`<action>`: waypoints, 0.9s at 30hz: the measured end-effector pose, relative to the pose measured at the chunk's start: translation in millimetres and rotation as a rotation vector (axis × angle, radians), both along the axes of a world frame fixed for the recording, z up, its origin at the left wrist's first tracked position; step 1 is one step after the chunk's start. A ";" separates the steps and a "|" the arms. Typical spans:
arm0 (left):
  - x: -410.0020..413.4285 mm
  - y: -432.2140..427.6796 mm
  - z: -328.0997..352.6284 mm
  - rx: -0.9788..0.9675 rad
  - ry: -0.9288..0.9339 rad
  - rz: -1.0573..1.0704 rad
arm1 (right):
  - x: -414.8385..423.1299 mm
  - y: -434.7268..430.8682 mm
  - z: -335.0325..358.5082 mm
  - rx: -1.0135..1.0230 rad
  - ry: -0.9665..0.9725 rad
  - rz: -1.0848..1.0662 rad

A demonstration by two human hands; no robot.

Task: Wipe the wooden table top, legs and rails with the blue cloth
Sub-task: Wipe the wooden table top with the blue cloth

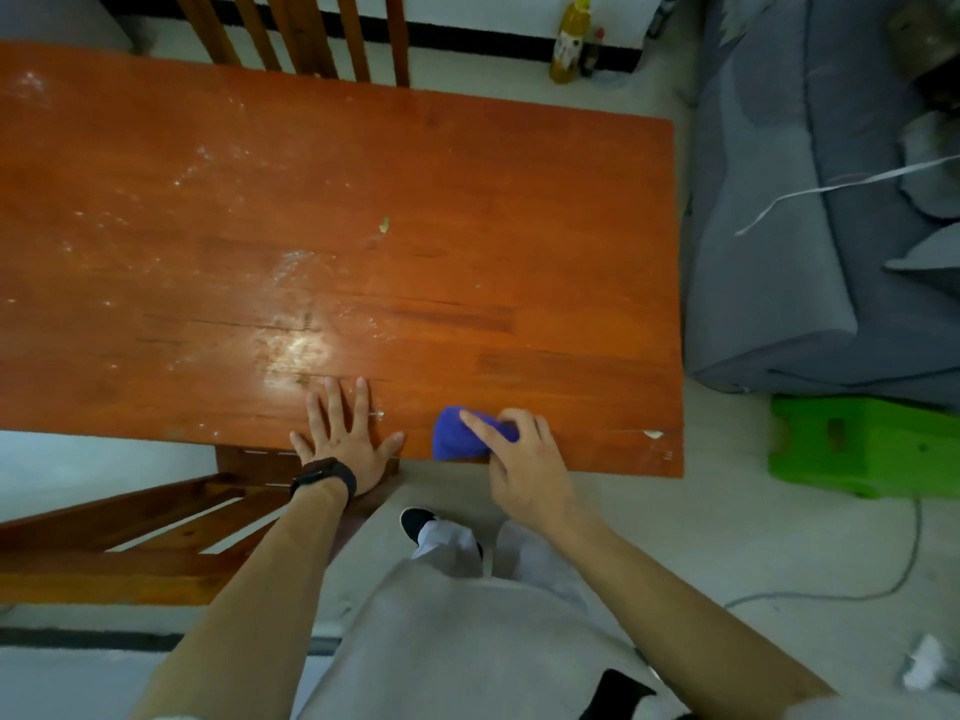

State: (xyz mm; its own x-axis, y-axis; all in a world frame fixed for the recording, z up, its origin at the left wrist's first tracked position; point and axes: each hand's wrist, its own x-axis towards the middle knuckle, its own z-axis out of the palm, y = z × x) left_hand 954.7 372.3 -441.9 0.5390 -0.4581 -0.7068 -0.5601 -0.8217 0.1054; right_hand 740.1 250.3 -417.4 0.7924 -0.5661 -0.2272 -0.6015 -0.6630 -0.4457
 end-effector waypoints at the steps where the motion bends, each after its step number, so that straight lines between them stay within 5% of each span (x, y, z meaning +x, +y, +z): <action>1: -0.7 0.9 -0.1 -0.004 -0.006 -0.002 | -2.0 -1.9 -4.3 -0.053 0.033 -0.015; 5: -1.0 2.7 -0.7 -0.006 -0.006 -0.013 | -68.8 -16.6 -23.5 -0.165 0.176 -0.166; 12: -11.3 -9.1 7.7 -0.031 -0.091 -0.028 | -169.2 -54.9 -5.1 0.027 0.251 -1.145; 16: -33.6 -22.4 17.9 -0.133 -0.112 -0.108 | -114.3 -40.5 6.1 -0.084 0.022 -0.906; 21: -56.9 -28.0 22.3 -0.040 -0.067 -0.205 | -50.6 5.2 -18.0 -0.082 0.146 -0.263; 23: -51.3 -29.2 24.8 -0.014 -0.081 -0.238 | -74.7 -4.4 -28.0 -0.142 0.198 -0.300; 27: -44.0 -28.2 28.9 0.008 -0.055 -0.283 | -152.0 -41.7 -23.8 -0.067 0.361 -0.750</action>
State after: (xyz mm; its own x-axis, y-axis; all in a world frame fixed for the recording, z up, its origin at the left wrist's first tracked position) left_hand 910.7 344.1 -413.0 0.4284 -0.5901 -0.6843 -0.7721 -0.6325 0.0621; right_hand 588.0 208.7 -441.3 0.0846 -0.9358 -0.3422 -0.9922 -0.0476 -0.1150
